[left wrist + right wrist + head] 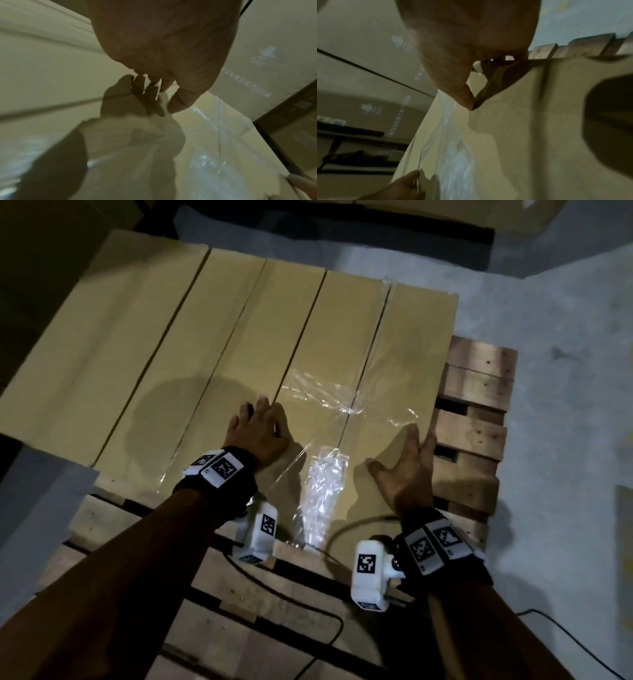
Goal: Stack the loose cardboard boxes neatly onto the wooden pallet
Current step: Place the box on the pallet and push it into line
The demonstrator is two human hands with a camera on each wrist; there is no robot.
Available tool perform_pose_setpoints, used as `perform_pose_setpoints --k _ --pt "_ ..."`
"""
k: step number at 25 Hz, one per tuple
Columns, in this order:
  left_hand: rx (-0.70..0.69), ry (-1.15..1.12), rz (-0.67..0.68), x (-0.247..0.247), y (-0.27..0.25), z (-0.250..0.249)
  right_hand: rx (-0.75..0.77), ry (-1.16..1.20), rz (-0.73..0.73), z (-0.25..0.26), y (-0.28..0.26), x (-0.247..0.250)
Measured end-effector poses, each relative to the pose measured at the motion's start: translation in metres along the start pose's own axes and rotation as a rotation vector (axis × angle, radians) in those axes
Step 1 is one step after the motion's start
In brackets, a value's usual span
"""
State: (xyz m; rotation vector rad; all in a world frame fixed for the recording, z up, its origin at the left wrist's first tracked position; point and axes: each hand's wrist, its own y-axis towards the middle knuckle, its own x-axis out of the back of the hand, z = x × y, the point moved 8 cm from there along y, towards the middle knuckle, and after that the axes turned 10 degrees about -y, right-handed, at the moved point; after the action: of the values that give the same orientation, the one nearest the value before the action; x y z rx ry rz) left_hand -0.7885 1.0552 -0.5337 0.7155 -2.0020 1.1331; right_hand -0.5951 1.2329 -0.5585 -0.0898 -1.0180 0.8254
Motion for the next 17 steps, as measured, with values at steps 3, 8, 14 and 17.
perform_pose_setpoints --k 3,8,14,17 --pt "-0.047 0.112 0.069 -0.01 -0.038 0.04 0.082 -0.271 -0.051 0.003 -0.05 -0.017" --pt "-0.173 0.192 0.148 -0.03 -0.091 0.088 0.11 -0.471 0.061 -0.002 -0.115 -0.058" --pt "-0.259 0.253 0.067 -0.044 -0.105 0.114 0.108 -0.574 0.113 -0.01 -0.13 -0.07" --pt "-0.224 0.332 0.009 -0.051 -0.102 0.117 0.103 -0.576 0.094 -0.01 -0.128 -0.071"
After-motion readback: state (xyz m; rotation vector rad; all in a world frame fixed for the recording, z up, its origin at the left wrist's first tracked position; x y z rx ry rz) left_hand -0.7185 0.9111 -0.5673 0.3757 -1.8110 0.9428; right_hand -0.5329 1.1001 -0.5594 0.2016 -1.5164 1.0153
